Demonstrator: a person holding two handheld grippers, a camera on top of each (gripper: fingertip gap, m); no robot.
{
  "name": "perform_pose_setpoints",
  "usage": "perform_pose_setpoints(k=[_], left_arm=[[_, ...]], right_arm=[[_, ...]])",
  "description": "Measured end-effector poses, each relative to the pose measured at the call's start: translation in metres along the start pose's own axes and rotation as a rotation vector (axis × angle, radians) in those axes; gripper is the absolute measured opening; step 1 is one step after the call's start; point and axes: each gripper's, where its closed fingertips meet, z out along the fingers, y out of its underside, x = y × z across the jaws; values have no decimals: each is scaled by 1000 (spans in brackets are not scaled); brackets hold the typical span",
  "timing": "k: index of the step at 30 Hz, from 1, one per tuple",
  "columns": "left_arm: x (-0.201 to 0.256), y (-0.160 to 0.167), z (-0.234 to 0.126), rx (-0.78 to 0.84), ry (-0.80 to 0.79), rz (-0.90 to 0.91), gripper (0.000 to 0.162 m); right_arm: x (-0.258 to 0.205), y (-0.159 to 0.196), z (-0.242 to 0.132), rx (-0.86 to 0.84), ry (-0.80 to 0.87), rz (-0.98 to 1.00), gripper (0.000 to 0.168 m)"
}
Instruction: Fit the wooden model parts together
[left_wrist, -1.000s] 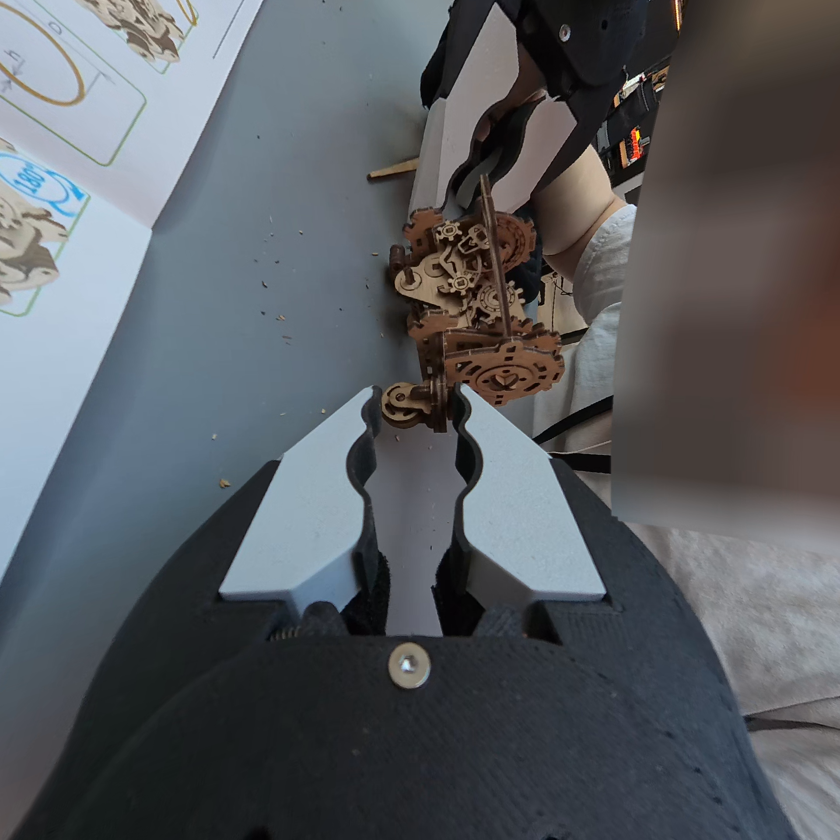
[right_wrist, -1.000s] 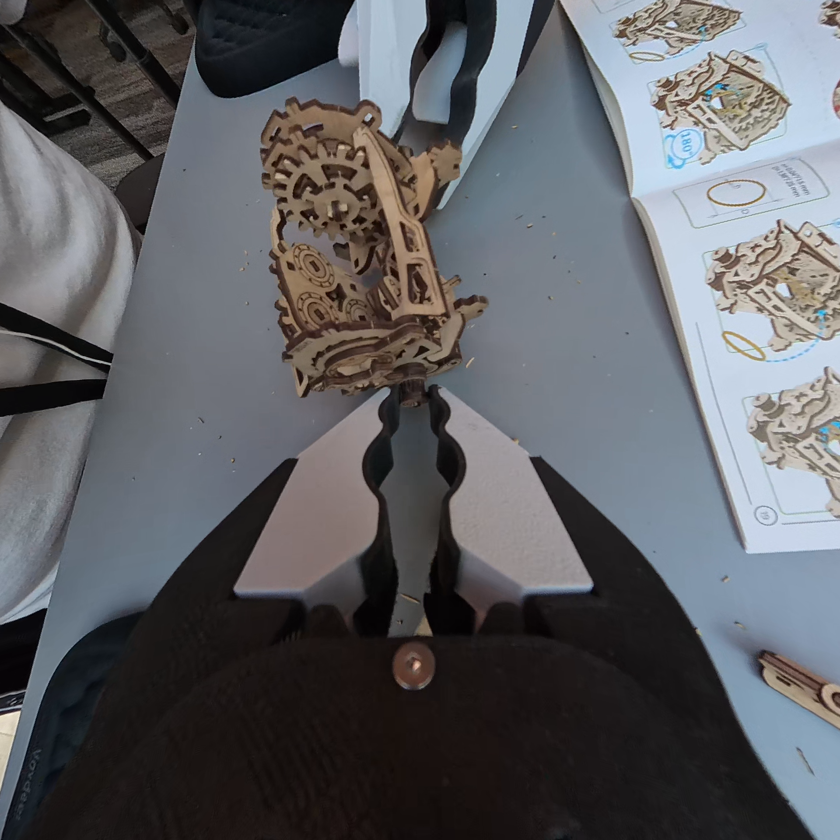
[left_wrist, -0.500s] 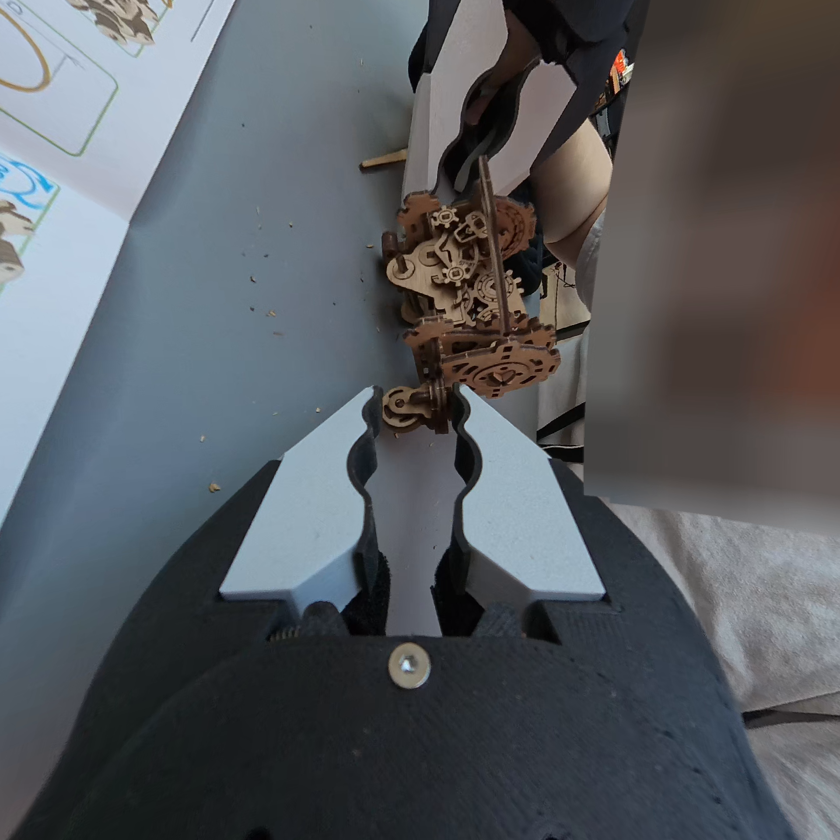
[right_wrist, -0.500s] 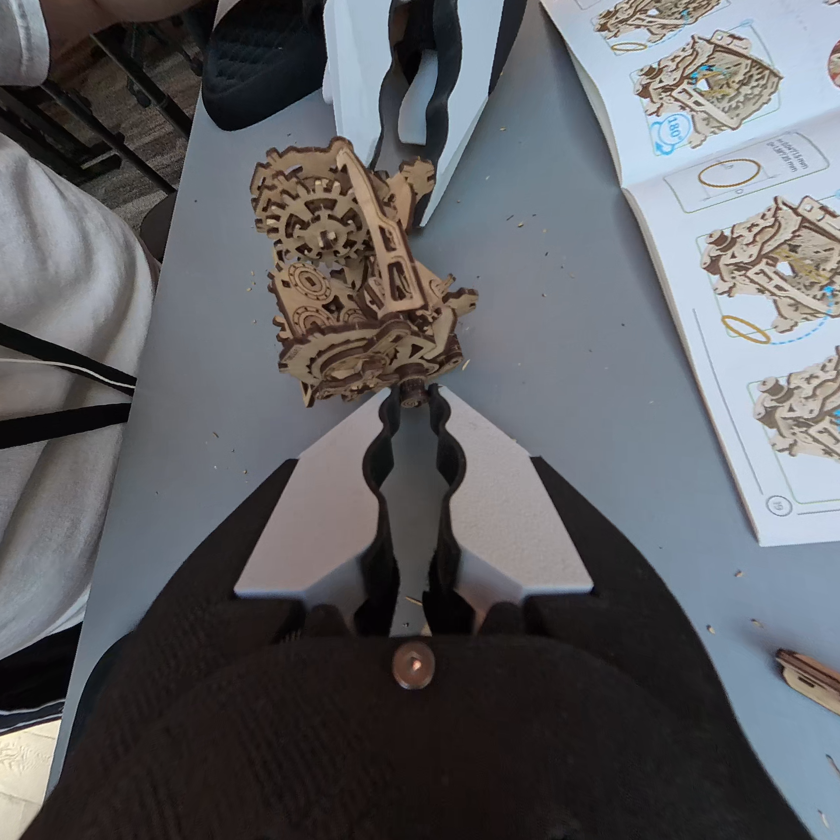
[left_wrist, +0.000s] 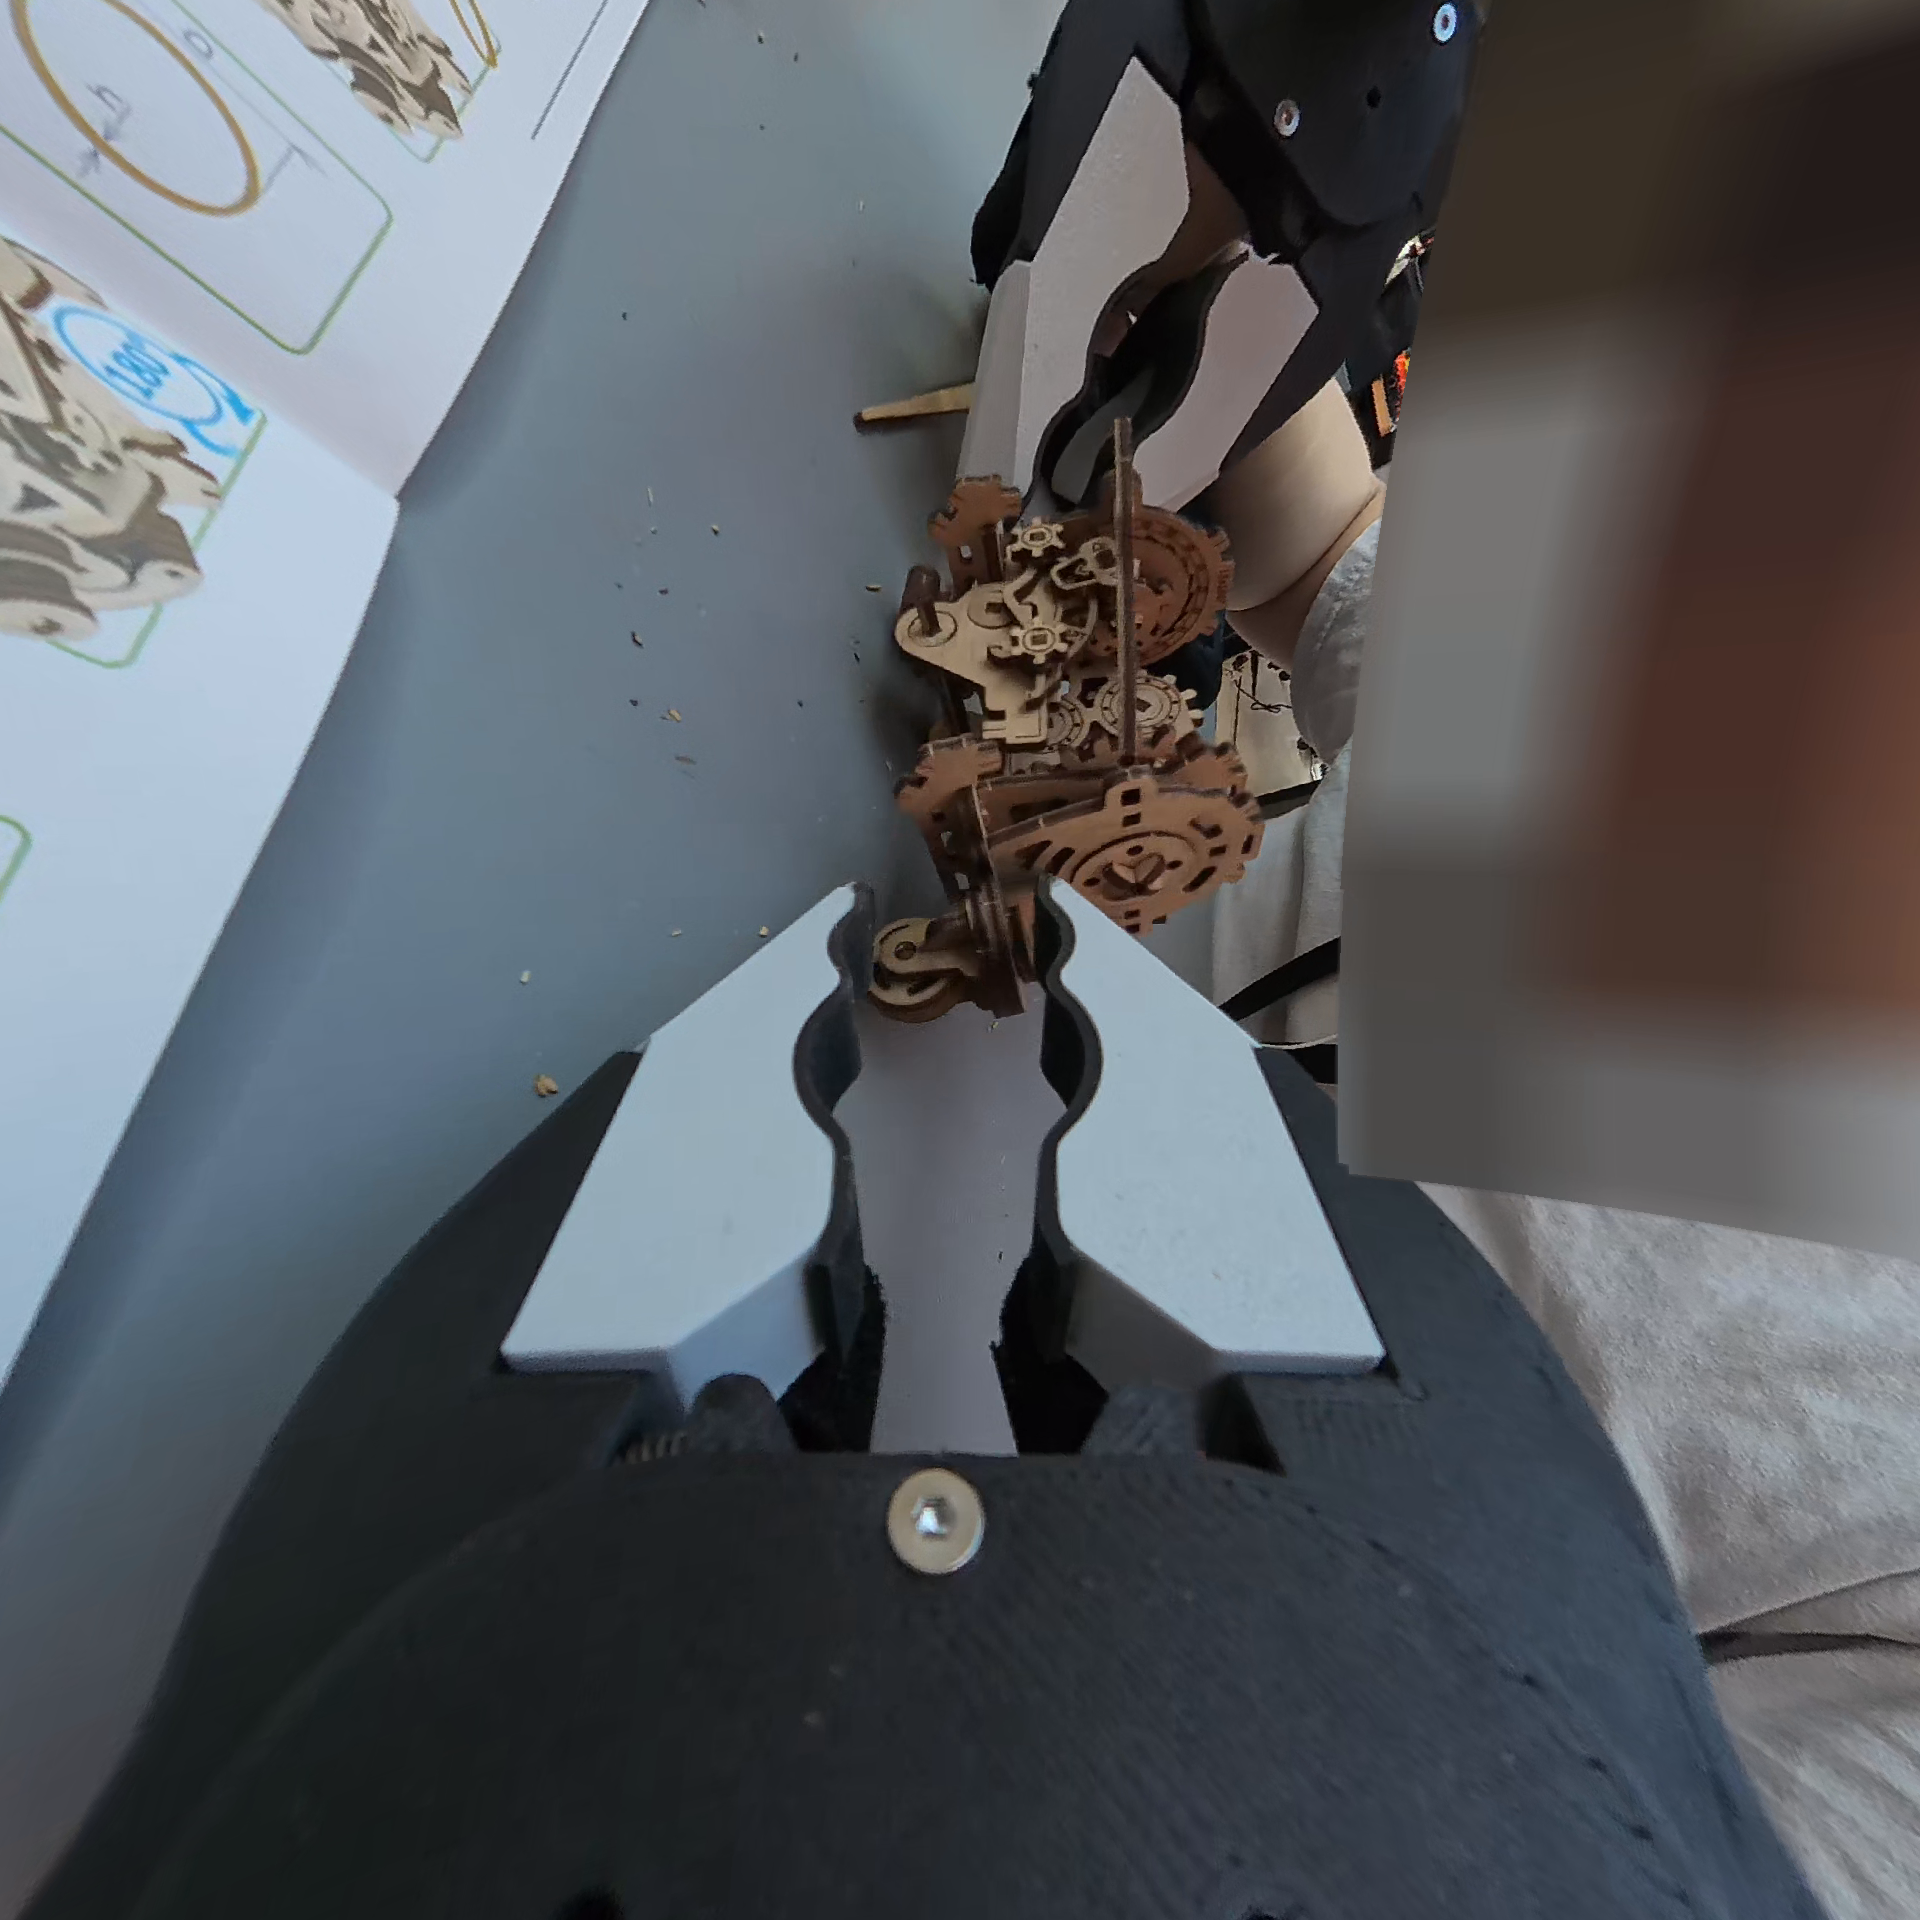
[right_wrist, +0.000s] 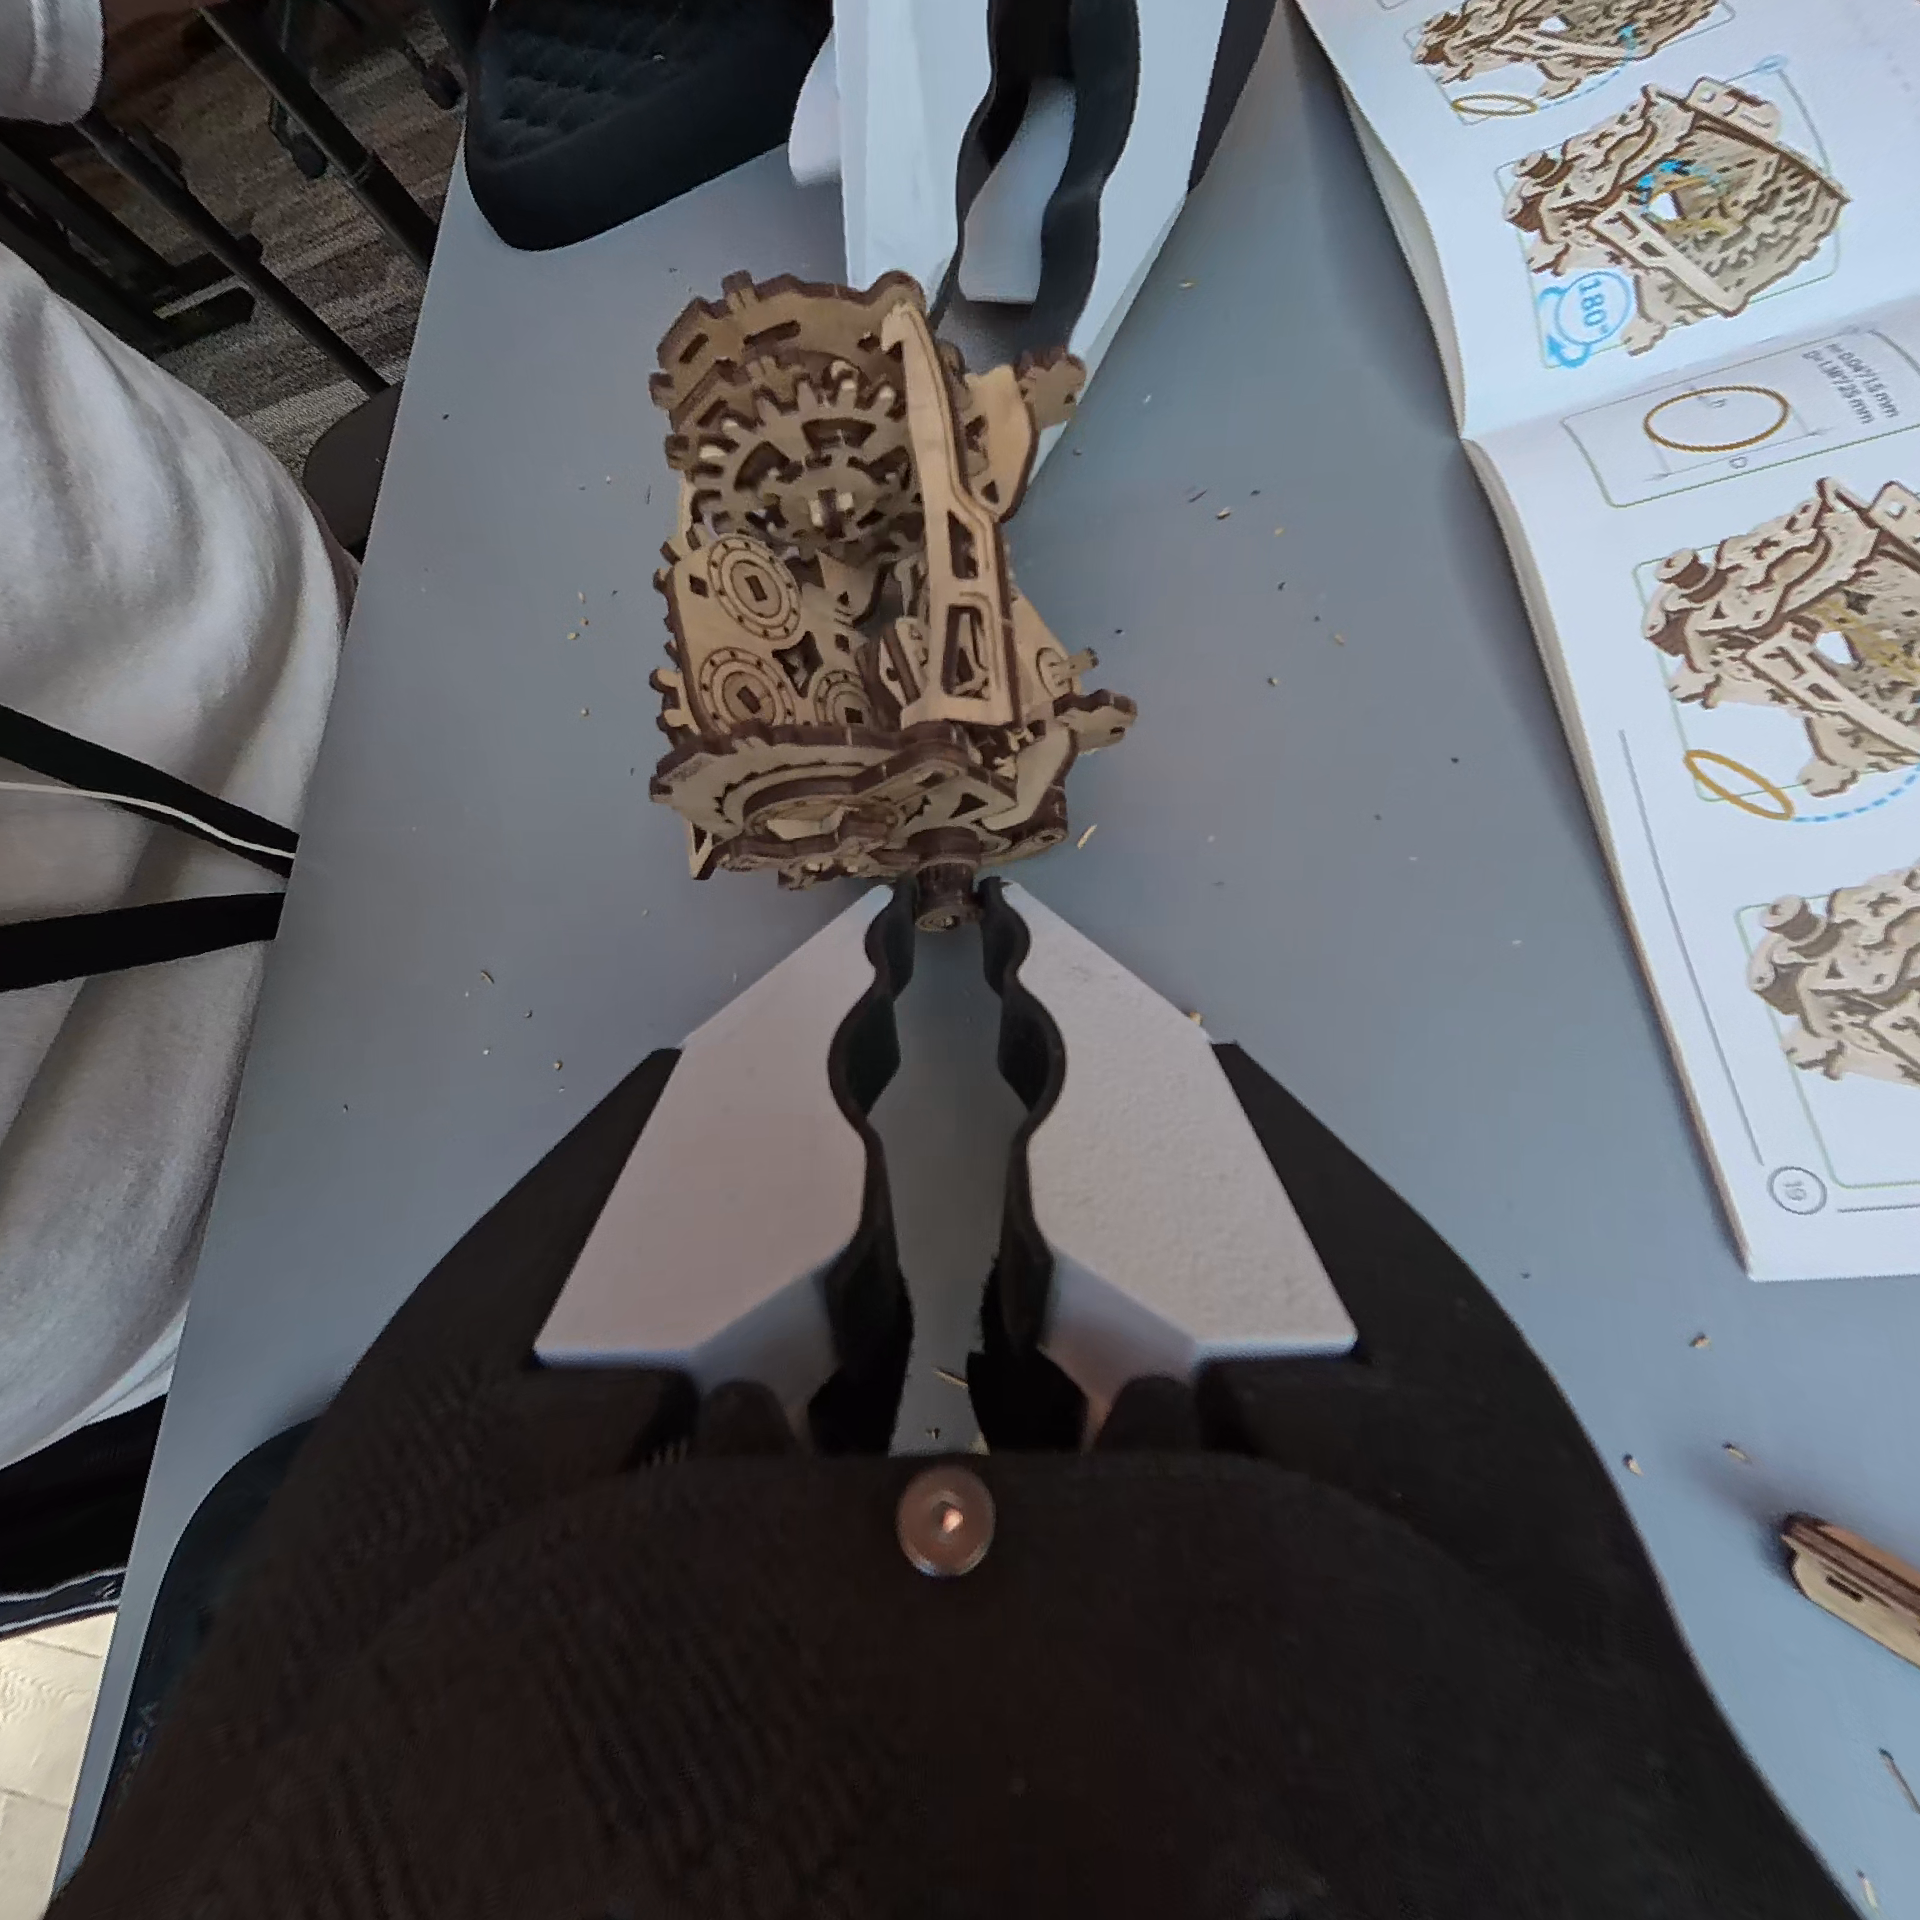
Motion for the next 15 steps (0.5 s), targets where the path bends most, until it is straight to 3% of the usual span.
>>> perform_pose_setpoints(k=[7,15], left_arm=[[-8,-2,-13,-2,-119,72,39],[1,7,-22,22,-477,682,58]], right_arm=[[1,1,1,-10,15,-9,13],[1,1,1,-12,13,-7,13]])
